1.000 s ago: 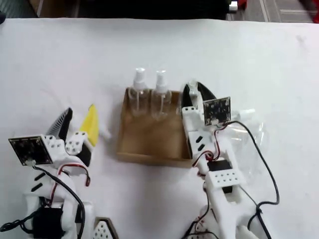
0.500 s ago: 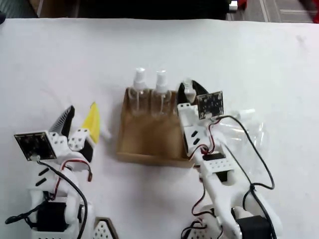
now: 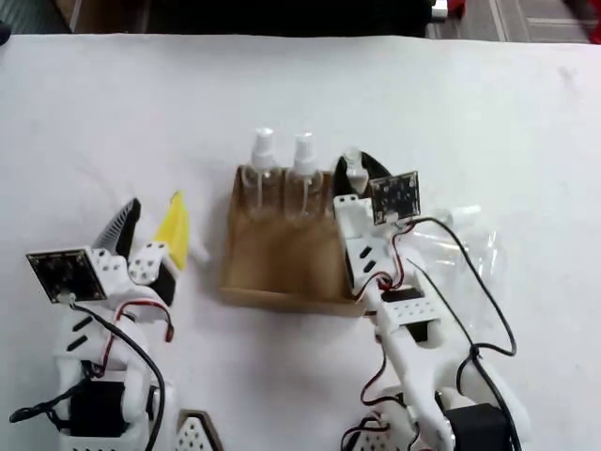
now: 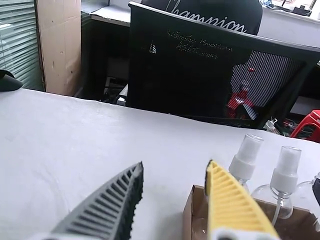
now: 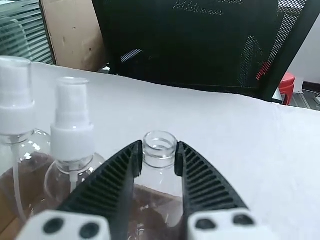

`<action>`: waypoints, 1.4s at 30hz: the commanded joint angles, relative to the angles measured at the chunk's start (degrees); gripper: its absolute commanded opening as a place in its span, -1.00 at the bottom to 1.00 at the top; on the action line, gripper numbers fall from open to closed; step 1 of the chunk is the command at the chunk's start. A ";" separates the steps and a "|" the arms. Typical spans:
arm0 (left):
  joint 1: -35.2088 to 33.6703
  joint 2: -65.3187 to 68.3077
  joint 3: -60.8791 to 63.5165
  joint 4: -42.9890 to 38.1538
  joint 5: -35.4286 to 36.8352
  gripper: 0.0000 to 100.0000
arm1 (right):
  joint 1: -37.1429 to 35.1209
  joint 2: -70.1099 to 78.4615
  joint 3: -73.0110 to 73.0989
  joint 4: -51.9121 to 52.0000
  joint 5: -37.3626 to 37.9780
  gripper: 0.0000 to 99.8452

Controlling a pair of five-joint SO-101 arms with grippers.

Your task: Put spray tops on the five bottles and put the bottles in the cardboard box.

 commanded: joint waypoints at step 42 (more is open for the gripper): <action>-0.57 -0.66 -0.26 -1.32 0.70 -0.63 | -1.27 -1.98 1.23 -0.92 0.79 -0.96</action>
